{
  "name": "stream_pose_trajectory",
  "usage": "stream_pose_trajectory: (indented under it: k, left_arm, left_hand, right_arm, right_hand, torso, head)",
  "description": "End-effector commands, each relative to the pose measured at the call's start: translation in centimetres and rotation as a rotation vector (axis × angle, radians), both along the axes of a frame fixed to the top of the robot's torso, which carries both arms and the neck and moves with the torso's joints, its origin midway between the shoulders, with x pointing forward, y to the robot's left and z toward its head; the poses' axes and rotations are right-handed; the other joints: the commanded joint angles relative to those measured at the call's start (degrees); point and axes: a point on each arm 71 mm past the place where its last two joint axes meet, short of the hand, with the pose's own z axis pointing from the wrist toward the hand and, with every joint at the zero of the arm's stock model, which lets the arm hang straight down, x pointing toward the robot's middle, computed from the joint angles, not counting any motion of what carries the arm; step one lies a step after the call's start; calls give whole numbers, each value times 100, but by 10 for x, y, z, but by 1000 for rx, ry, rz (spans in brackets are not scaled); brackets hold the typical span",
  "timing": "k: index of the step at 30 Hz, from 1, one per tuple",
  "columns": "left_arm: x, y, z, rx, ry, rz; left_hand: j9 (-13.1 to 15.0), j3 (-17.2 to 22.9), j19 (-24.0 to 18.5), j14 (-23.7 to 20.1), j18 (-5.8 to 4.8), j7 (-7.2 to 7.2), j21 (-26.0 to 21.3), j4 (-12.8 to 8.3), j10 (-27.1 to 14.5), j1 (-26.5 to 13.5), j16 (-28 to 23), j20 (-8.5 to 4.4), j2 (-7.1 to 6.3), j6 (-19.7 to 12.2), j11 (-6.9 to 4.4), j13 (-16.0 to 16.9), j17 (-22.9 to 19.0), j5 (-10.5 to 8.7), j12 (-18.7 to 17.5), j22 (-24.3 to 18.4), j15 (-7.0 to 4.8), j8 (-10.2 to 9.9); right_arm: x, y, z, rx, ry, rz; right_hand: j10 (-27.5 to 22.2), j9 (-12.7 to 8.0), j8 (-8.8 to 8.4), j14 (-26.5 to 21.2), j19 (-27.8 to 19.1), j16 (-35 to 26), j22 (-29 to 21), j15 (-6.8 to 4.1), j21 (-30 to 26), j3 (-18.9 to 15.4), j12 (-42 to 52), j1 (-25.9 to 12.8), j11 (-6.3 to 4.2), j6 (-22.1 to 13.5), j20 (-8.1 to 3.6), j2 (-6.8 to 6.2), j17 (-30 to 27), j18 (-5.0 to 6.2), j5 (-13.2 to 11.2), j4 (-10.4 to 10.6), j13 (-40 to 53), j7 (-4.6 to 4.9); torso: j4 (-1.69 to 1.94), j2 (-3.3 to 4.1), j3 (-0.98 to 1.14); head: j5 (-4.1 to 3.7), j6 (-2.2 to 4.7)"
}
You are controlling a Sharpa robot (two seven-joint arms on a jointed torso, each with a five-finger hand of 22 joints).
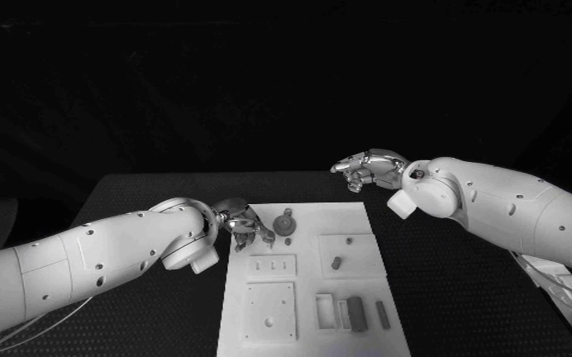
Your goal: Assemble the parts on the task board
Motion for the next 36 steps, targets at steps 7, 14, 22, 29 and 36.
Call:
stream_pose_trajectory:
  k: [7, 14, 22, 29, 36]
  left_arm:
    - [-8, -6, -2, 103, 73, 64]
    - [-9, -16, 3, 182, -72, 33]
    - [-13, -25, 3, 289, -217, -5]
    - [-18, -33, 2, 337, -251, -21]
    - [-21, -39, -2, 364, -269, -37]
  left_hand:
    - [366, 494, 71, 117, 170, -84, 209, -154, 108, -549, 122, -106, 118, 265, -52, 100, 73, 12, 110, 136, -90, 597]
    - [421, 683, 150, 203, 182, -128, 341, -241, 195, -626, 197, -152, 61, 324, -97, 132, 95, 50, 180, 138, -142, 691]
    - [472, 806, 222, 283, 189, -168, 466, -283, 277, -617, 268, -195, -57, 378, -137, 155, 110, 39, 243, 140, -187, 775]
    - [507, 858, 261, 325, 194, -188, 558, -287, 321, -576, 322, -223, -157, 394, -159, 173, 122, 31, 291, 142, -217, 818]
    - [519, 893, 286, 351, 197, -187, 642, -259, 349, -538, 382, -247, -238, 361, -163, 203, 139, 31, 358, 142, -247, 818]
  right_arm:
    - [3, 0, 7, -60, -69, -2]
    - [1, 8, 8, -79, -91, 10]
    - [-1, 15, 10, -109, -127, 20]
    - [-5, 23, 11, -119, -137, 42]
    - [-7, 27, 11, -125, -139, 55]
  right_hand:
    - [-44, 6, 2, -4, -5, 40, 13, 1, -12, 8, 52, 122, 4, 10, 53, 60, -24, 117, -33, -54, -30, 6]
    - [-45, 6, 2, -4, -5, 42, 13, 1, -12, 6, 56, 137, 4, 10, 54, 63, -29, 117, -33, -54, -36, 7]
    - [-46, 6, 4, -3, -4, 45, 14, 1, -12, 1, 60, 144, 4, 12, 56, 65, -32, 117, -34, -52, -41, 6]
    - [-47, 6, 5, 1, 0, 50, 15, 1, -10, -12, 65, 138, 4, 16, 60, 65, -38, 117, -36, -43, -50, 7]
    - [-48, 6, 5, 2, 3, 52, 15, 1, -10, -18, 68, 133, 4, 17, 62, 68, -42, 117, -35, -38, -55, 7]
  torso:
    - [3, 1, -5]
    - [8, 3, -3]
    - [10, 1, -2]
    - [8, -3, -3]
    - [7, -11, -3]
  head:
    - [-15, -81]
    - [-8, -143]
    - [4, -186]
    - [10, -226]
    - [15, -278]
